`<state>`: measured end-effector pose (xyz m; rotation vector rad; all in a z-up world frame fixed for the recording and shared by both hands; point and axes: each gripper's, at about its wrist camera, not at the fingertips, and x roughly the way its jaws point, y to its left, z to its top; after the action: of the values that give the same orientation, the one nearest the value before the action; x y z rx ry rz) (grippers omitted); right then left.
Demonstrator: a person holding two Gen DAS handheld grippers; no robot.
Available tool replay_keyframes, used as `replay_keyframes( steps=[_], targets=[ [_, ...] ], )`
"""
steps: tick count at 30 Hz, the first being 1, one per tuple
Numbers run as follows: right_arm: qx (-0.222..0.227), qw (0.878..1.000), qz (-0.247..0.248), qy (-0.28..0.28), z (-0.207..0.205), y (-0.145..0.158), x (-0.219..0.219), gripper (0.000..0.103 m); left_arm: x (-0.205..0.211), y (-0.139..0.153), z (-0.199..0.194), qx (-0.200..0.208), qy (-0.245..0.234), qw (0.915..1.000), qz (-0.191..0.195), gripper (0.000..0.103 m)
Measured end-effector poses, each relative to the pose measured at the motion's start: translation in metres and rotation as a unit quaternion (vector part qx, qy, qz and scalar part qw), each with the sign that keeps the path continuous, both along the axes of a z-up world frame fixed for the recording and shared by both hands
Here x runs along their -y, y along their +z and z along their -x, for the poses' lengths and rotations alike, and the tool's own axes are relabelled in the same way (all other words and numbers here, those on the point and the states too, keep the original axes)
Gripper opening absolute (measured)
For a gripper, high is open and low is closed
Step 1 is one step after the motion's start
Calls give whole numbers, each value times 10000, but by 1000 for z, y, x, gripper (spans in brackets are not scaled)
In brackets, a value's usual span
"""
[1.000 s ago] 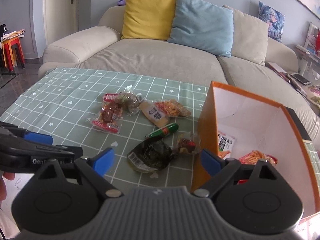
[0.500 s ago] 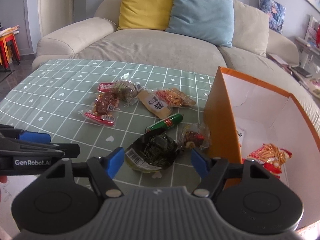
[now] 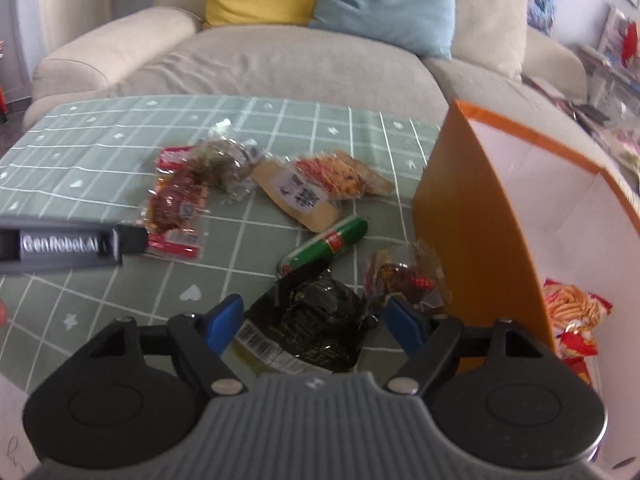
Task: Organize snacks
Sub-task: 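Open both tools and withdraw them from the box toward the remaining snacks, then grasp the red-labelled meat pack with the left tool while the right tool grasps the dark seaweed bag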
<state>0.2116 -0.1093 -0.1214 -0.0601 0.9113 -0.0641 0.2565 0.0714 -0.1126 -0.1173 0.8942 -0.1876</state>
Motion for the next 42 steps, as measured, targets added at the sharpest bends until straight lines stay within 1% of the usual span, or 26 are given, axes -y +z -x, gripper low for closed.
replay_keyframes(
  steps=[3, 6, 10, 11, 12, 13, 14, 15, 18, 19, 20, 21, 23, 26, 29, 32, 37, 40, 42],
  targets=[
    [-168, 9996, -201, -116, -8, -9, 4, 76, 4, -6, -21, 43, 128, 9999, -64, 80],
    [-282, 9989, -329, -189, -13, -15, 6, 76, 10, -13, -39, -38, 159, 9998, -109, 80],
    [-417, 9979, -435, -216, -18, -19, 8, 75, 19, -22, -53, -129, 150, 9997, -117, 79],
    [-454, 9975, -490, -238, -19, -21, 10, 73, 22, -24, -55, -131, 157, 9996, -169, 76],
    [-498, 9970, -539, -264, -19, -22, 11, 66, 25, -24, -56, -92, 132, 9996, -251, 72],
    [-546, 9965, -564, -293, -19, -24, 13, 63, 28, -24, -56, -62, 64, 9995, -290, 62],
    [-514, 9966, -585, -283, -18, -24, 14, 60, 29, -24, -57, -48, -3, 9997, -246, 49],
    [-495, 9968, -572, -276, -16, -24, 15, 53, 29, -23, -57, -61, -29, 9998, -181, 48],
    [-466, 9971, -556, -235, -14, -22, 18, 40, 26, -22, -53, -98, 1, 9999, -91, 41],
    [-468, 9971, -559, -220, -13, -21, 18, 38, 24, -20, -50, -84, 19, 10000, -35, 34],
    [-471, 9972, -553, -194, -13, -21, 18, 30, 21, -18, -47, -107, 25, 9999, 9, 31],
    [-480, 9971, -564, -166, -11, -20, 17, 22, 19, -17, -42, -183, 22, 9998, 24, 31],
    [-506, 9963, -691, -80, -8, -18, 16, 19, 16, -15, -32, -302, -12, 9995, 18, 31],
    [-527, 9959, -722, 132, 0, -17, 10, 17, 11, -12, -10, -489, -126, 9987, 50, 30],
    [-572, 9949, -743, 361, 10, -17, 5, 7, 4, -11, 15, -712, -260, 9971, 90, 30],
    [-614, 9932, -793, 593, 21, -16, 2, 7, -3, -9, 39, -960, -370, 9947, 83, 30],
    [-691, 9921, -616, 847, 40, -14, -2, 8, -13, -4, 71, -1428, -475, 9885, 140, 29],
    [-712, 9917, -621, 871, 49, -14, 1, 9, -16, -3, 86, -1583, -527, 9859, 140, 29],
    [-710, 9915, -679, 852, 54, -13, 3, 9, -18, -3, 92, -1597, -530, 9856, 173, 30]
  ],
)
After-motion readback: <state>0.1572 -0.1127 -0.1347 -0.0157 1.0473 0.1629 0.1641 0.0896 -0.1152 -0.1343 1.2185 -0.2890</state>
